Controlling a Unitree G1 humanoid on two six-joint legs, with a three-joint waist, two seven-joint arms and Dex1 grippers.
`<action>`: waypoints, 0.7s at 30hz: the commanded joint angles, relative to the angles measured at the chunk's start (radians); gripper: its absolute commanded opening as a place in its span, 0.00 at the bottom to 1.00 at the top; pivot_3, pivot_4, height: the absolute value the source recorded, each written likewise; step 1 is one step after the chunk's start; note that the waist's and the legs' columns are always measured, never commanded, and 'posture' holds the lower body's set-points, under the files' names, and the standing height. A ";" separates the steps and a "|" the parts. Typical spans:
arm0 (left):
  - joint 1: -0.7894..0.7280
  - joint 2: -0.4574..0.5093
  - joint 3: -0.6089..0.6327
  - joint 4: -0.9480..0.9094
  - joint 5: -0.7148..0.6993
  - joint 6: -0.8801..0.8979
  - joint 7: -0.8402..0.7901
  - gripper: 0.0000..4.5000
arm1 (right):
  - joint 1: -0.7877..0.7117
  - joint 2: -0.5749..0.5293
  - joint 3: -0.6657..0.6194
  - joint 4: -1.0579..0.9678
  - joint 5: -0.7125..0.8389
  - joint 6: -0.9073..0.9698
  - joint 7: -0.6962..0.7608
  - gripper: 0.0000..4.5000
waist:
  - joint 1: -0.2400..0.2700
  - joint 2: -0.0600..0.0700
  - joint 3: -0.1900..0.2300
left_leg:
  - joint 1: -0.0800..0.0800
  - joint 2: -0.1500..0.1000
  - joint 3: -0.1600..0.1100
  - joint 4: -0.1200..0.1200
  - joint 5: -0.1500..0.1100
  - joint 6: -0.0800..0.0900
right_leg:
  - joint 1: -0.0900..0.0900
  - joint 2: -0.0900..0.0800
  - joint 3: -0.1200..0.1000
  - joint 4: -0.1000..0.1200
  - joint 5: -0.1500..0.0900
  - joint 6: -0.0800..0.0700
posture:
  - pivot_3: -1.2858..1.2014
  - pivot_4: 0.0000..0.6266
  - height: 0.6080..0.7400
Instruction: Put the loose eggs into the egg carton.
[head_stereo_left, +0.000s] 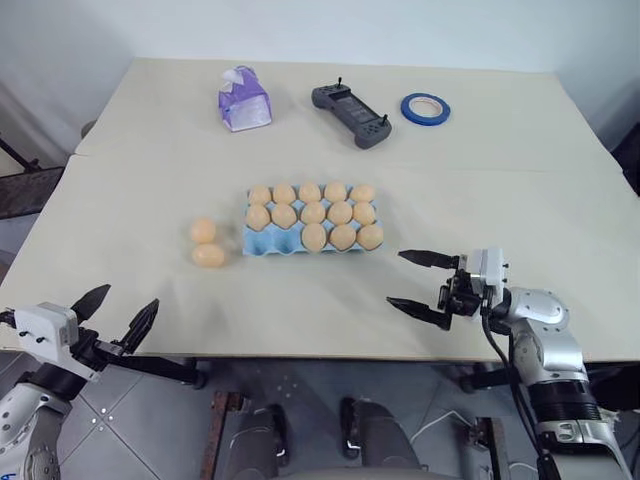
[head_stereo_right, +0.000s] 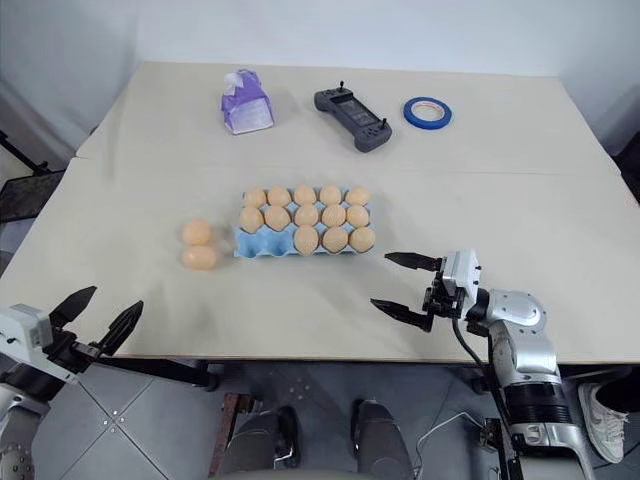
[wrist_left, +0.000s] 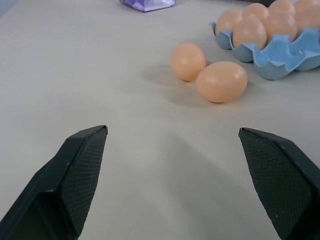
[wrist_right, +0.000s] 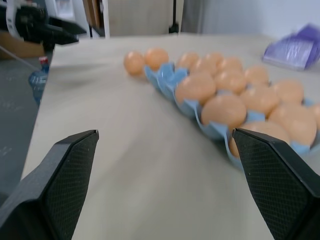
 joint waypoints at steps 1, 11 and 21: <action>-0.011 -0.013 -0.025 -0.056 -0.013 0.010 0.027 1.00 | 0.024 0.021 -0.014 -0.005 0.011 -0.047 -0.011 1.00 | 0.000 0.000 0.000 | 0.000 0.001 0.000 -0.001 0.000 0.000 | 0.002 0.002 0.000 -0.007 0.002 -0.004 | 0.52 0.24 1.00; -0.318 -0.007 -0.231 0.041 0.083 0.079 0.122 1.00 | 0.038 0.074 0.024 0.005 -0.025 -0.110 -0.045 1.00 | 0.010 0.000 -0.001 | 0.001 0.008 0.007 -0.006 0.001 -0.001 | 0.004 0.010 0.004 -0.017 0.012 -0.002 | 0.52 0.24 1.00; -0.531 -0.049 -0.380 0.294 0.221 0.050 0.178 1.00 | 0.046 0.075 0.048 -0.080 -0.016 -0.059 -0.089 1.00 | 0.008 0.001 -0.001 | 0.002 0.015 0.017 0.004 0.001 -0.006 | -0.007 0.013 -0.006 0.004 0.013 0.000 | 0.52 0.24 1.00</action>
